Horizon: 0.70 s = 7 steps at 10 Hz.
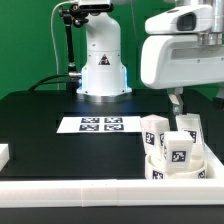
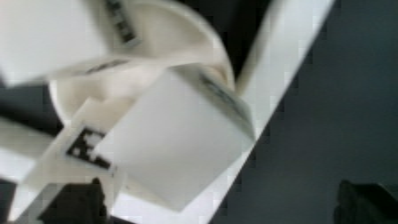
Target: Assemble stool
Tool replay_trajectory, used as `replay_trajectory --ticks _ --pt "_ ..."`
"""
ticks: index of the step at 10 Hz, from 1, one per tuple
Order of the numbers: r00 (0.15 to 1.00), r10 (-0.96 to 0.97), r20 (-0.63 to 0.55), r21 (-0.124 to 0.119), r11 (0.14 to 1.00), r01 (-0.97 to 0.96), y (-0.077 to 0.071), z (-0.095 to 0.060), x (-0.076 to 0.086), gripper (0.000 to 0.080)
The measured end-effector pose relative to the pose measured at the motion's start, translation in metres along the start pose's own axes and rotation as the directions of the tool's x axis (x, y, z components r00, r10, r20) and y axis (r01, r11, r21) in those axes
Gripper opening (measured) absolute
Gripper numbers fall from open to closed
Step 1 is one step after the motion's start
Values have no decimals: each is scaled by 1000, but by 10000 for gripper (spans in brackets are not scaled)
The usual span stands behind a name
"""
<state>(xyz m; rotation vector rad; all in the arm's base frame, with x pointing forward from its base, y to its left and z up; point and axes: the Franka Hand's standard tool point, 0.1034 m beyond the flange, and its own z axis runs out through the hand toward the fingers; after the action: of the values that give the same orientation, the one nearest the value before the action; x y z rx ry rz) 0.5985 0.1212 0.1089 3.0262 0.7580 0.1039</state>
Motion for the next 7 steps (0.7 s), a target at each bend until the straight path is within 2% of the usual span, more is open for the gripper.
replay_trajectory --ticks 1,4,7 --pt "997 -75 4 -14 997 75 1 -1 1 648" --pt "966 -259 18 -21 966 260 5 1 -2 648" --pt "879 -475 48 -21 879 477 1 9 -5 648"
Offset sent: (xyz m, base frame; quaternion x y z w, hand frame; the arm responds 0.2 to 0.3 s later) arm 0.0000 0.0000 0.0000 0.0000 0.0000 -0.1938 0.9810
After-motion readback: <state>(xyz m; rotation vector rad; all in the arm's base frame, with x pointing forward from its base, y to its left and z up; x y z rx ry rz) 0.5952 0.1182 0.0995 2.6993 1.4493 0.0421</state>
